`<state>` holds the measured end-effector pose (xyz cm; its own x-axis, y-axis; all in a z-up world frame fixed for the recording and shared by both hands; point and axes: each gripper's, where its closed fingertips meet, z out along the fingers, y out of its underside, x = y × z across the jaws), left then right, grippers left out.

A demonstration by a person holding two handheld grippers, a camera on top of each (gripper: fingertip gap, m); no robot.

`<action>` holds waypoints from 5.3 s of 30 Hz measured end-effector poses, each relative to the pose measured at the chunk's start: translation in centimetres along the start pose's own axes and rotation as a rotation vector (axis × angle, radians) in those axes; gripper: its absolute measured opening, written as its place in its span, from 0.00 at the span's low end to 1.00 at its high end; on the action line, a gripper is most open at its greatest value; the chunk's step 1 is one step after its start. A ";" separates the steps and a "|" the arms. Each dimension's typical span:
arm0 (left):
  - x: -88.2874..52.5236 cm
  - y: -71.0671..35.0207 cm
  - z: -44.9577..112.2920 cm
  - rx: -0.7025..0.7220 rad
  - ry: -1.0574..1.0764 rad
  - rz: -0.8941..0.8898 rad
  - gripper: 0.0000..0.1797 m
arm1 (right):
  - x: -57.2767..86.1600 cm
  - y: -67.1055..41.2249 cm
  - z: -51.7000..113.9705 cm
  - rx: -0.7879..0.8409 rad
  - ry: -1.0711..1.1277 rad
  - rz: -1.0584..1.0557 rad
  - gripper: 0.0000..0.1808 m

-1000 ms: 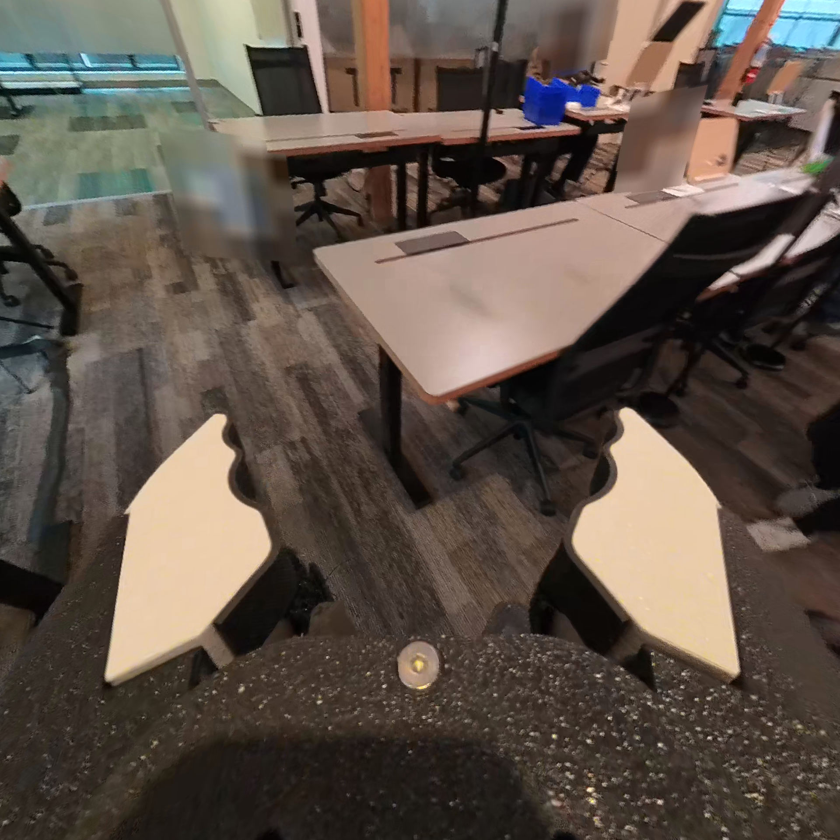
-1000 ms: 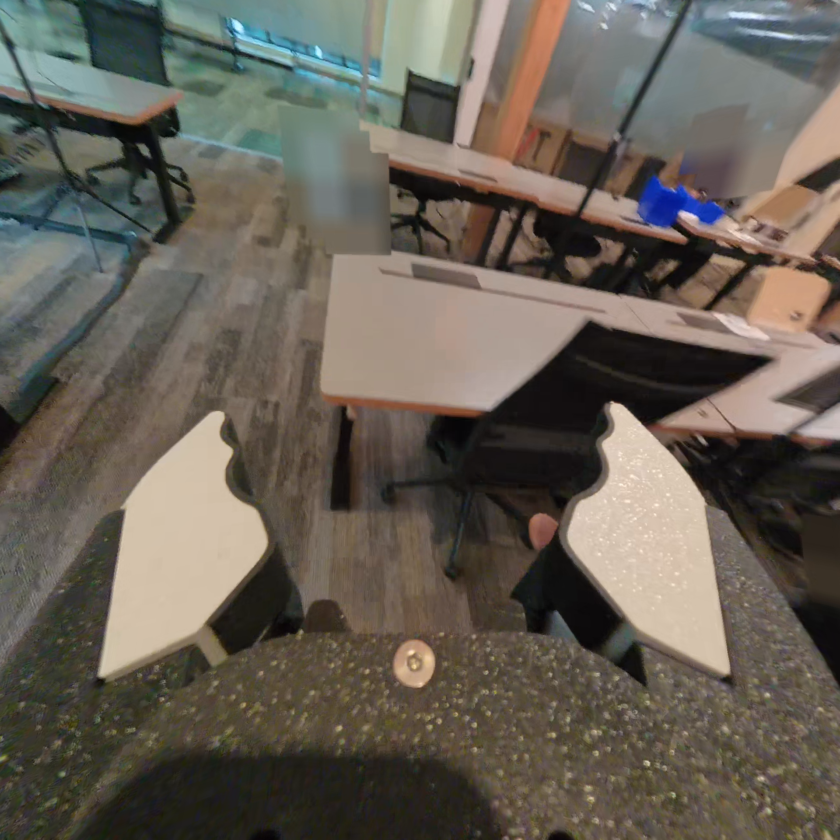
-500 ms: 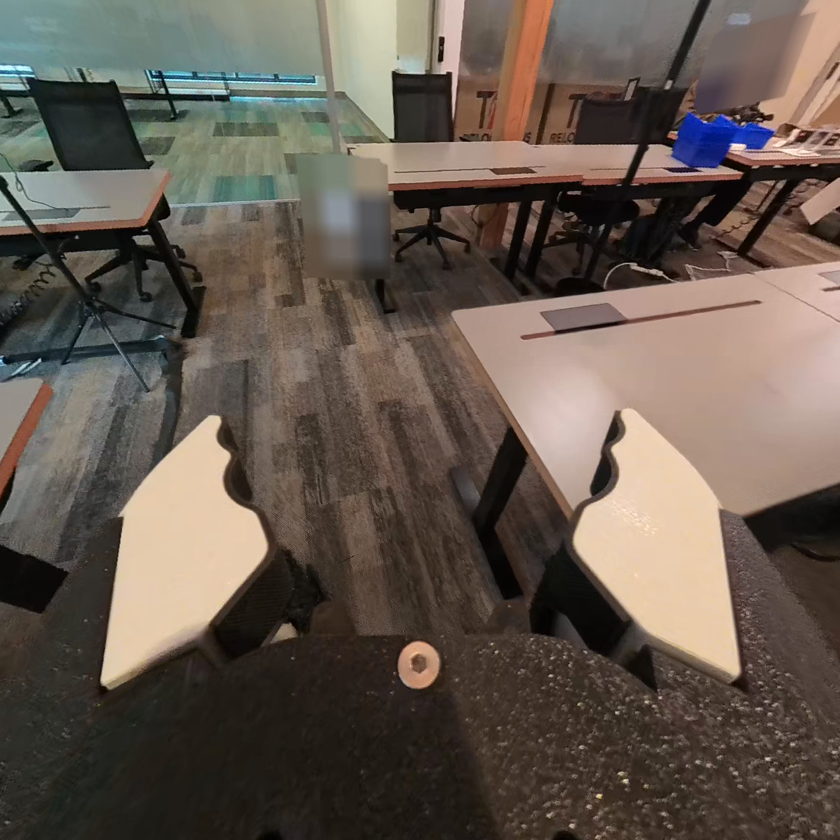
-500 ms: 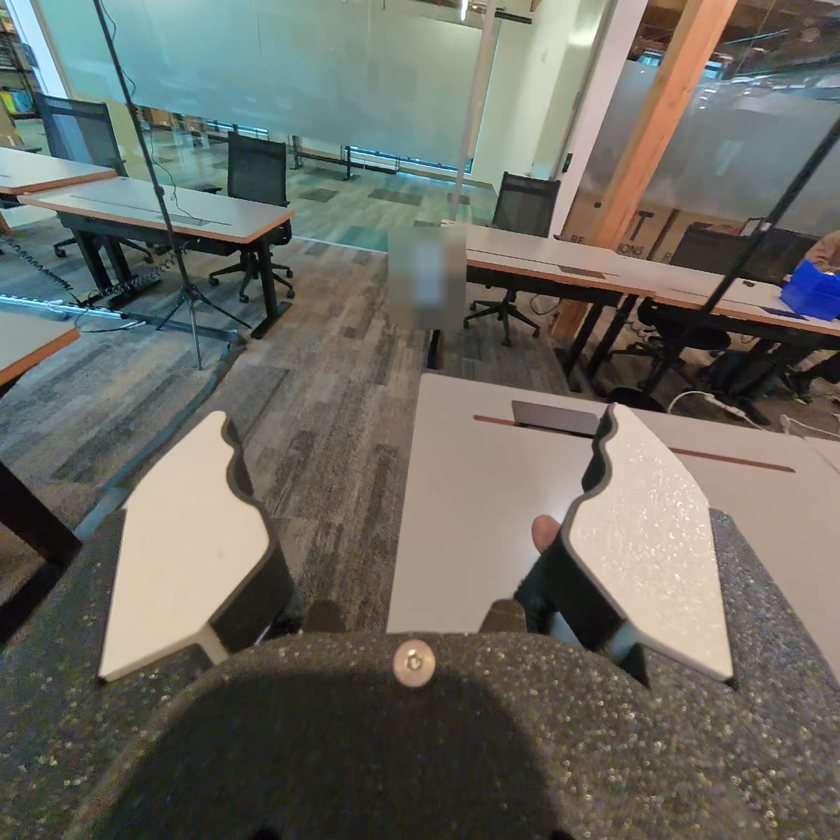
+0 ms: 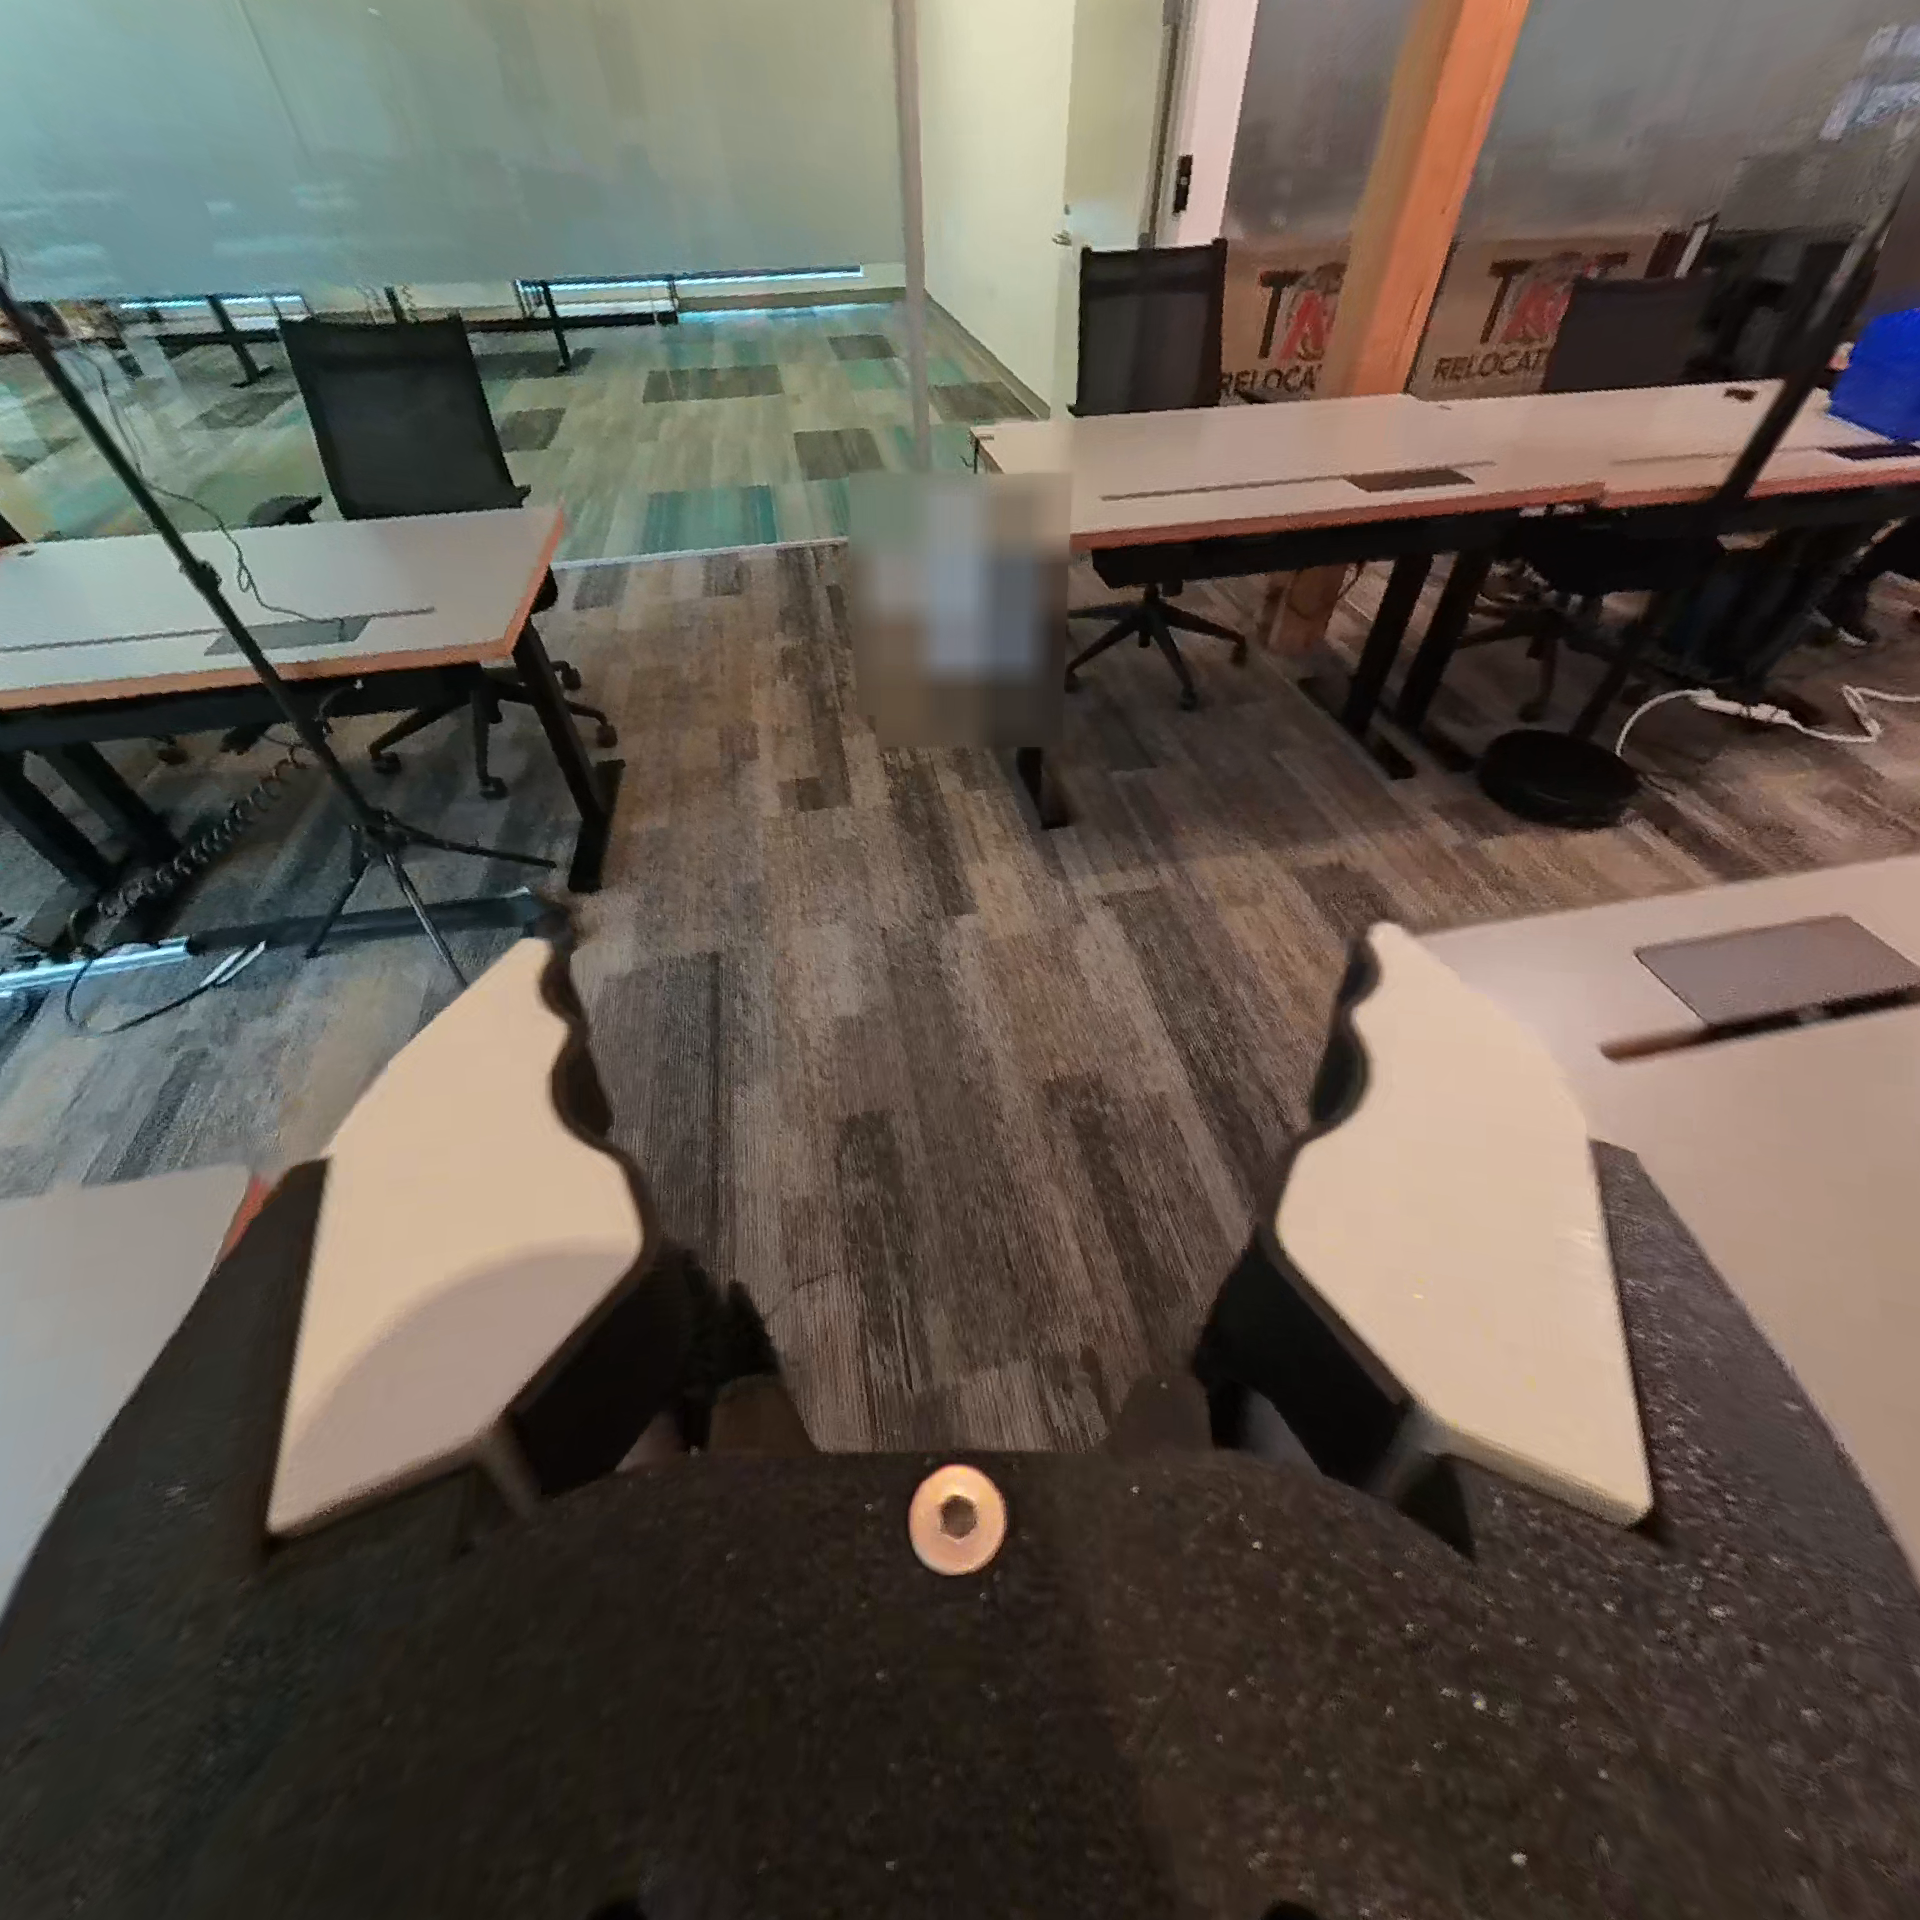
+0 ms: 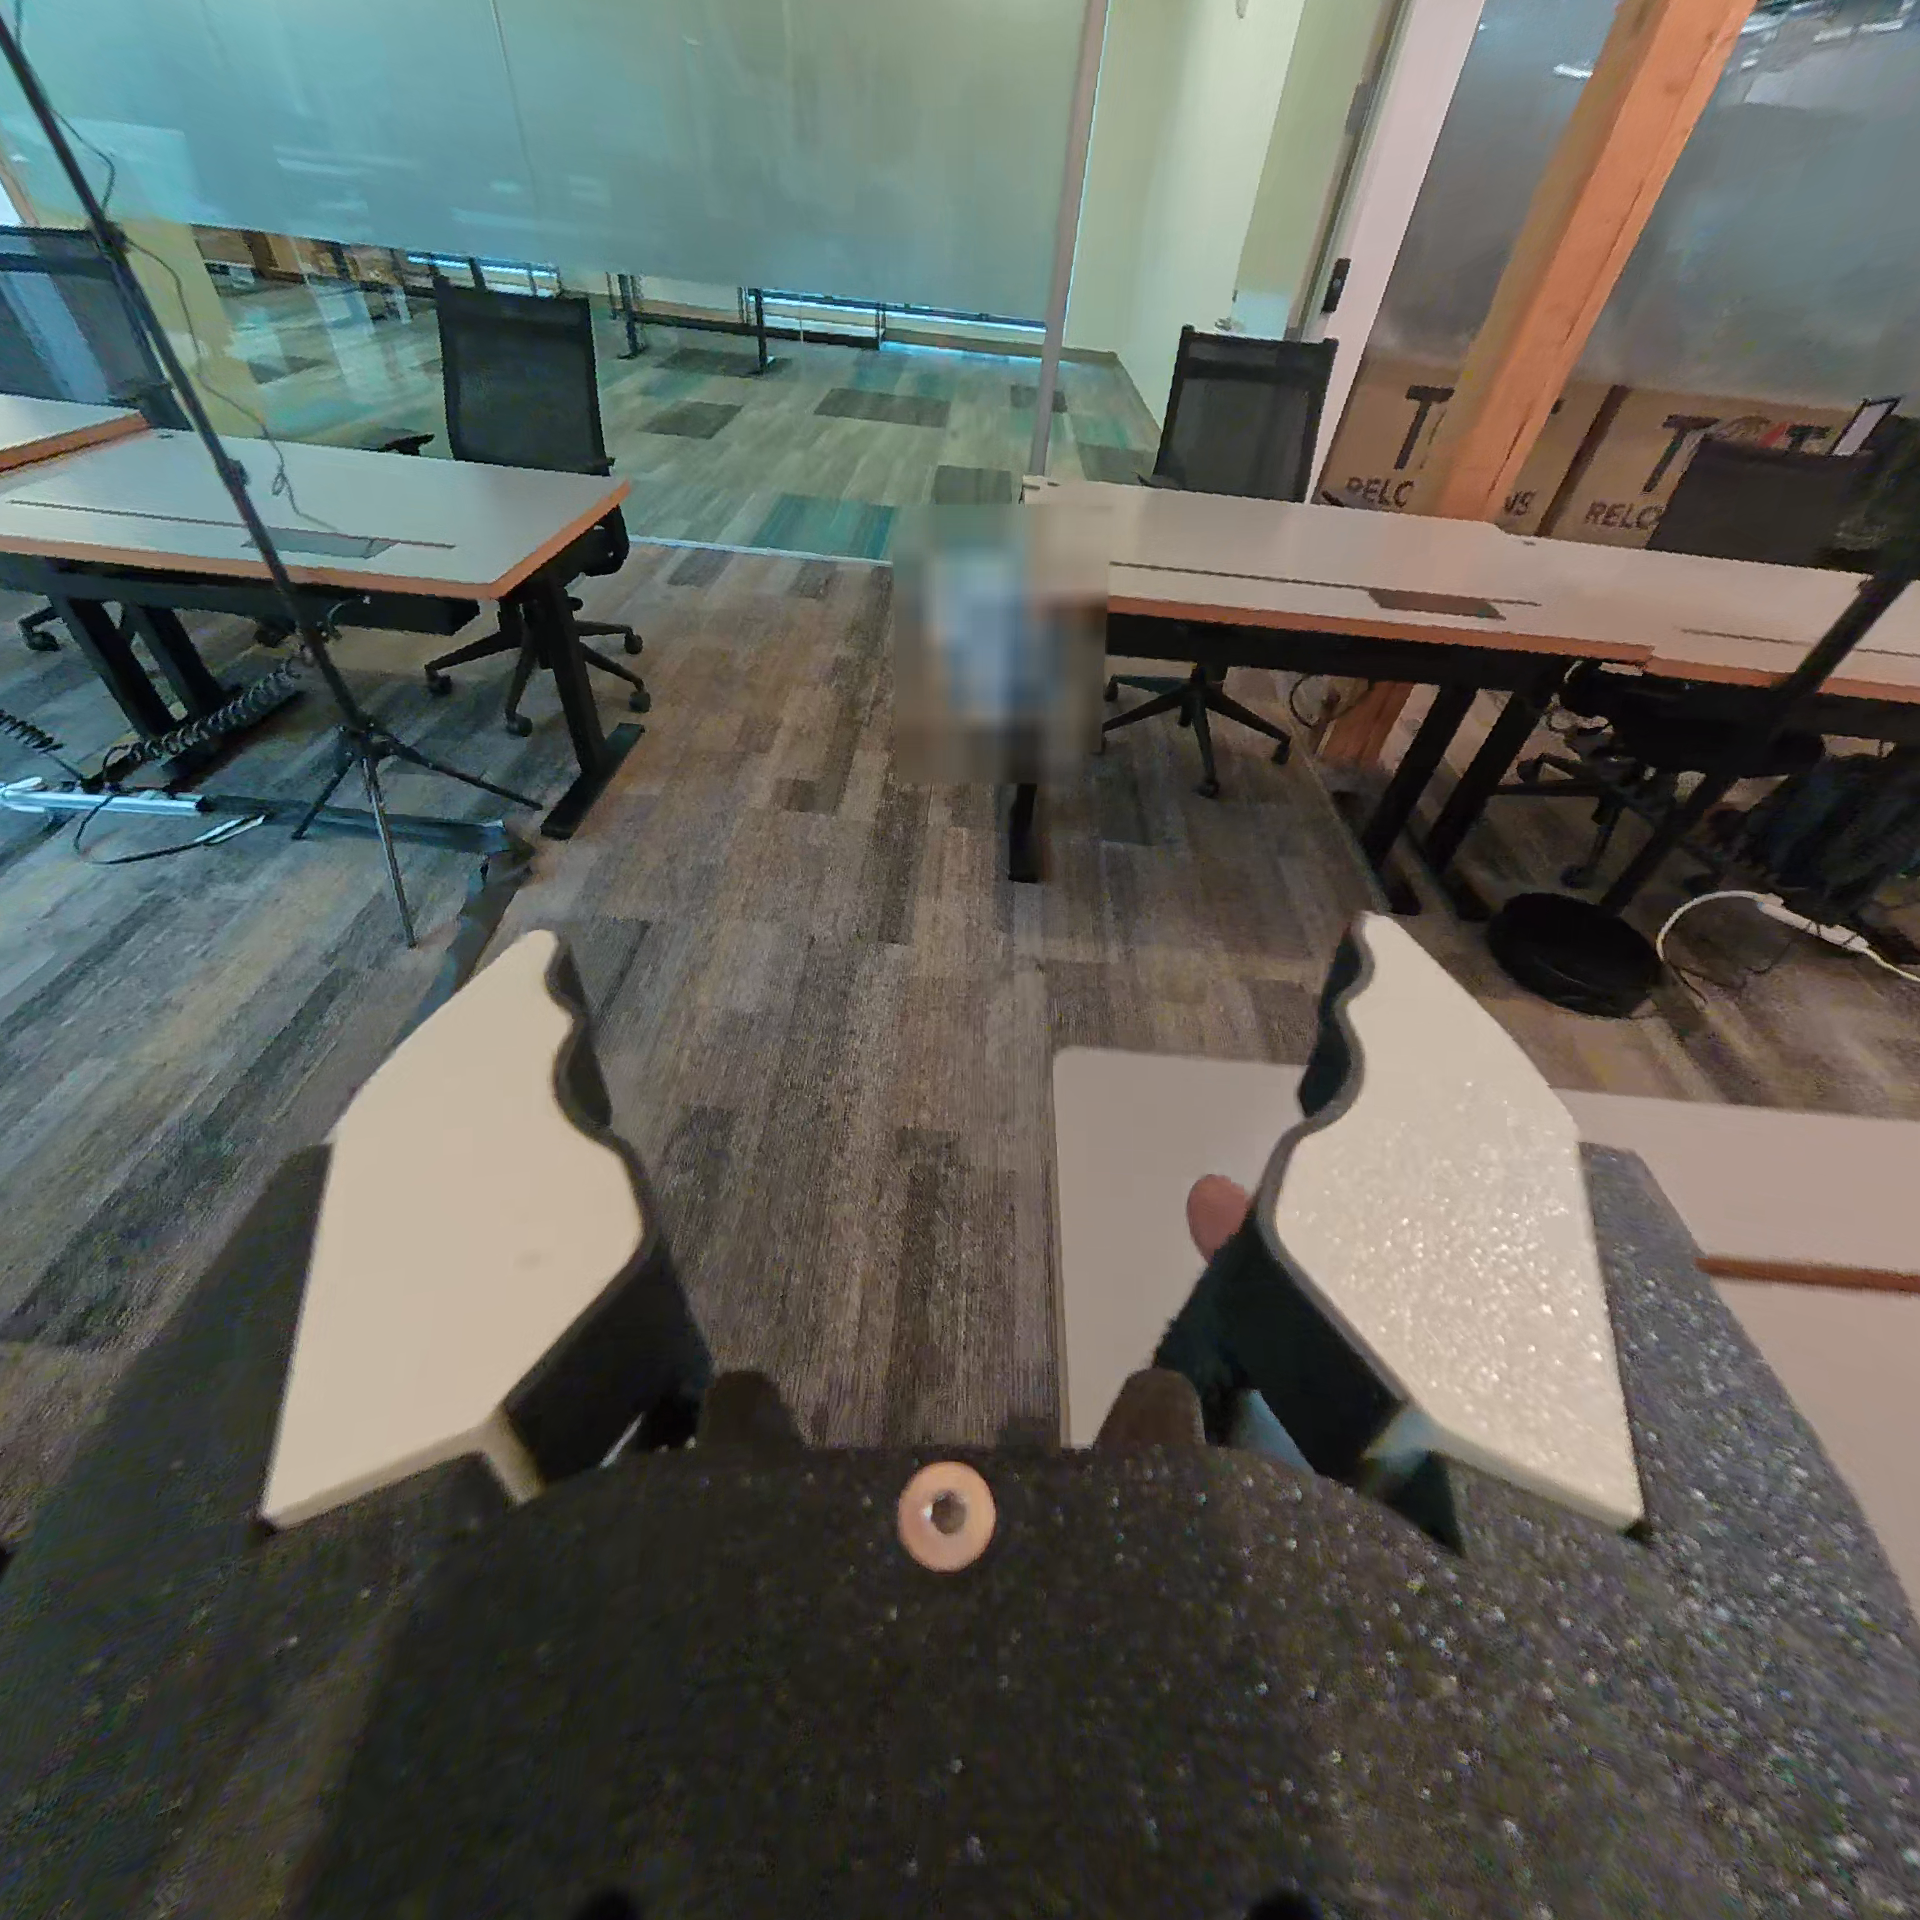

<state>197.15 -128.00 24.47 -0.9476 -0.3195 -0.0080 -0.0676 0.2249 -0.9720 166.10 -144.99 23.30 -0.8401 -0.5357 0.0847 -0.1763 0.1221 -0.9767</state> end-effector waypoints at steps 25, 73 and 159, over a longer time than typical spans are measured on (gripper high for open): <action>-21.3 -15.1 77.5 -0.021 -0.118 -0.028 0.80 | -3.2 -14.0 85.0 -0.009 -0.051 0.044 0.78; -34.3 -60.4 261.9 0.050 0.367 0.105 0.77 | 23.6 -45.0 255.9 -0.020 0.285 0.149 0.79; -129.6 -115.8 501.5 0.003 -0.902 -0.234 0.68 | -17.7 -109.1 547.8 0.123 -0.994 -0.180 0.65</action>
<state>484.39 -574.26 20.36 -0.3089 -0.9510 0.0105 -0.2246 0.0622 -0.9725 481.16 -606.57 20.47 0.0099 -0.9963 0.0852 -0.1576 -0.0857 -0.9838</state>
